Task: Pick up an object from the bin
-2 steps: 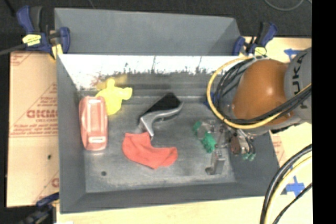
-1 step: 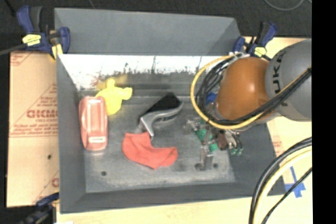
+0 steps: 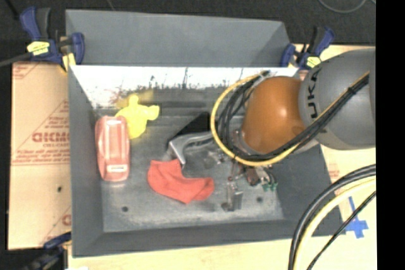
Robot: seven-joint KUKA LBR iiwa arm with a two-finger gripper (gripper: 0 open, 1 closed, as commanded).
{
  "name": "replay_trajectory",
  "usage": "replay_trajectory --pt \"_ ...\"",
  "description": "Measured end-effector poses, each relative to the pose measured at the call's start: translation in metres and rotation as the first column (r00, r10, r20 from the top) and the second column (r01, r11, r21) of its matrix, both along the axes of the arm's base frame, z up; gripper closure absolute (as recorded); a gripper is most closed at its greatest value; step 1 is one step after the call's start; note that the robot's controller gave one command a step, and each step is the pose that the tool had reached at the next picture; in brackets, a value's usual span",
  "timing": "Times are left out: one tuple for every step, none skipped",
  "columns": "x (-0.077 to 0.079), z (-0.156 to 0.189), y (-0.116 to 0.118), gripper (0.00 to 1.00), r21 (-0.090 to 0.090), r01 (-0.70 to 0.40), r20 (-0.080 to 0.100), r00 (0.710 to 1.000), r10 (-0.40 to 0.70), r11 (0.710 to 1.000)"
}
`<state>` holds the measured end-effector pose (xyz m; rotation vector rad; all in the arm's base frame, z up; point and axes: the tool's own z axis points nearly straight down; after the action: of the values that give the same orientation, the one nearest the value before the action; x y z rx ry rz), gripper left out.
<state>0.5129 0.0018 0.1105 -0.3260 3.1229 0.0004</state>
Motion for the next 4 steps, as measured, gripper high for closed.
replay_trajectory --pt "-0.001 -0.003 0.005 0.00 0.000 0.026 0.000 1.000 -0.026 1.000" --pt "-0.002 -0.001 -0.011 0.00 0.000 0.016 0.000 1.000 -0.016 1.000" --pt "-0.008 -0.012 0.012 0.00 -0.005 -0.156 0.001 0.988 0.156 0.988" --pt "-0.016 -0.023 0.048 0.00 0.001 -0.098 0.000 0.995 0.098 0.995"
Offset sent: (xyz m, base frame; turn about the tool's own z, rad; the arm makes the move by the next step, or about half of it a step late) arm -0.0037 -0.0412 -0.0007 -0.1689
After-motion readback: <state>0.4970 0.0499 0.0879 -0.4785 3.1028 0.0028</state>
